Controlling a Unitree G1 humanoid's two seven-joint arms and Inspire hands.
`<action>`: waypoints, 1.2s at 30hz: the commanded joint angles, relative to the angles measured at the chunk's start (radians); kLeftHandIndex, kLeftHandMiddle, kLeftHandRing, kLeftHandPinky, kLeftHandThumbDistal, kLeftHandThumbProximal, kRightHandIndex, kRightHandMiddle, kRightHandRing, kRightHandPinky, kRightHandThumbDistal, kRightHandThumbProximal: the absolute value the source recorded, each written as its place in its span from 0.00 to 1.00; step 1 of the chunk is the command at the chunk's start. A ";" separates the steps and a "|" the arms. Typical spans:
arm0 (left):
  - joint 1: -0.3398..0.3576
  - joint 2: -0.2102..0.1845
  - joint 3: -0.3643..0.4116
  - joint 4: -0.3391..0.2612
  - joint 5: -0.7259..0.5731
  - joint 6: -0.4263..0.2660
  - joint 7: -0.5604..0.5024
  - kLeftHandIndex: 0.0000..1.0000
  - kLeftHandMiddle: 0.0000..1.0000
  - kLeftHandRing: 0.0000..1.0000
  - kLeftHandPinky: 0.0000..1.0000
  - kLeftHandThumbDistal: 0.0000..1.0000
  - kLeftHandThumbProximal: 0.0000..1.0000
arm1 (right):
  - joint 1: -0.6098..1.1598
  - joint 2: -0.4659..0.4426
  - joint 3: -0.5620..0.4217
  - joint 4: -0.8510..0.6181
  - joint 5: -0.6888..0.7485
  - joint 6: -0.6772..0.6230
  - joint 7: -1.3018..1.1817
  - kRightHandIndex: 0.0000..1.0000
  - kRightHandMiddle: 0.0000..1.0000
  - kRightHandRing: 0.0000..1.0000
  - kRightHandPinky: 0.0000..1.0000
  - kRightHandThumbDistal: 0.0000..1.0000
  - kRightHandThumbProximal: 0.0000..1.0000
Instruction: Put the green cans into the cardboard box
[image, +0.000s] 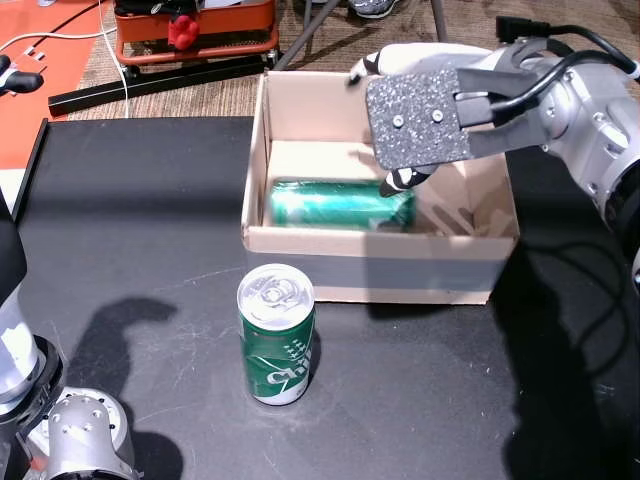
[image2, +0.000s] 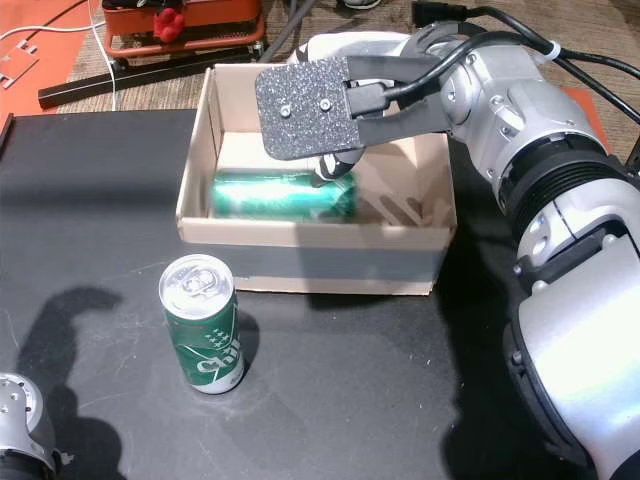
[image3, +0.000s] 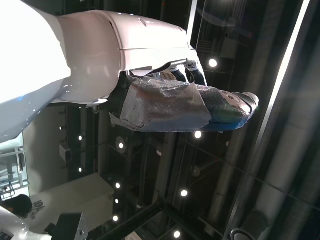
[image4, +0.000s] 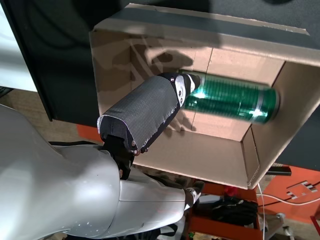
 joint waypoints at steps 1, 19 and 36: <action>0.007 -0.049 -0.005 -0.013 0.004 -0.001 -0.001 0.53 0.66 0.86 0.83 0.60 0.91 | -0.012 0.001 0.011 -0.002 -0.004 0.001 -0.006 1.00 1.00 1.00 1.00 1.00 0.25; 0.011 -0.040 -0.004 -0.005 0.020 -0.005 0.024 0.51 0.65 0.85 0.81 0.63 0.92 | 0.001 -0.015 -0.017 -0.007 0.034 -0.030 -0.011 1.00 1.00 1.00 1.00 1.00 0.24; 0.013 -0.030 -0.008 -0.004 0.020 -0.005 0.019 0.52 0.66 0.86 0.81 0.62 0.91 | 0.292 -0.100 -0.189 -0.153 0.187 -0.386 -0.529 0.76 0.79 0.83 0.86 0.81 0.21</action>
